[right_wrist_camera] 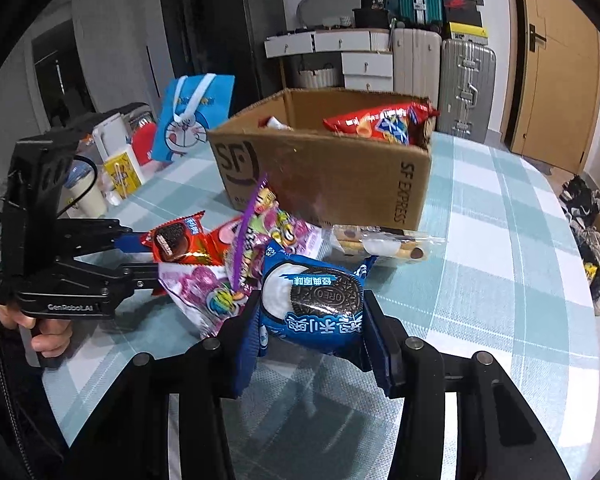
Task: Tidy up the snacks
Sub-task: 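Grasp the red Oreo pack with the left gripper while the right grasps the blue biscuit pack, then carry the red Oreo pack into the box with the left gripper while the right carries the blue pack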
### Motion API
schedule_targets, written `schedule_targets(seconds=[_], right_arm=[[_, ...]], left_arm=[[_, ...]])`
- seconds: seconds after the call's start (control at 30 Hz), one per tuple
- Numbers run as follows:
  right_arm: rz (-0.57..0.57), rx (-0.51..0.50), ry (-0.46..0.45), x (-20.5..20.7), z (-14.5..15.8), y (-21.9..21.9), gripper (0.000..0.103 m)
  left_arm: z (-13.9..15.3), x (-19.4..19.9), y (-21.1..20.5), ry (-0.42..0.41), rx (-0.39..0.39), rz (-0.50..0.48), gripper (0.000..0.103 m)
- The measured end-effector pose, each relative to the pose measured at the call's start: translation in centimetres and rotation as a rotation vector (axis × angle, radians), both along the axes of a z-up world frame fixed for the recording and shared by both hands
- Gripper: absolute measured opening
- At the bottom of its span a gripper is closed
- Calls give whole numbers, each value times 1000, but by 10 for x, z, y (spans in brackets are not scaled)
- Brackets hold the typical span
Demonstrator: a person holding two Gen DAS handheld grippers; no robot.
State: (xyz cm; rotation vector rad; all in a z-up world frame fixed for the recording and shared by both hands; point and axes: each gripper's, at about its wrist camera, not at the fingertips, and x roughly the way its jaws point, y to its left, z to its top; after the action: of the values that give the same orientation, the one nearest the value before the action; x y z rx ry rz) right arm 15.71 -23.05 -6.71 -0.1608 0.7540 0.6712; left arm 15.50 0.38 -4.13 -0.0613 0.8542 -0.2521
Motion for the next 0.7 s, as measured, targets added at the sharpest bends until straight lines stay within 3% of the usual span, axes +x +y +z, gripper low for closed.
schedule_targets(seconds=[0.7], right_arm=[[-23,33,-88,-13,24,-6,47]], left_arm=[[43,-19,6,-123,-41,63,44]])
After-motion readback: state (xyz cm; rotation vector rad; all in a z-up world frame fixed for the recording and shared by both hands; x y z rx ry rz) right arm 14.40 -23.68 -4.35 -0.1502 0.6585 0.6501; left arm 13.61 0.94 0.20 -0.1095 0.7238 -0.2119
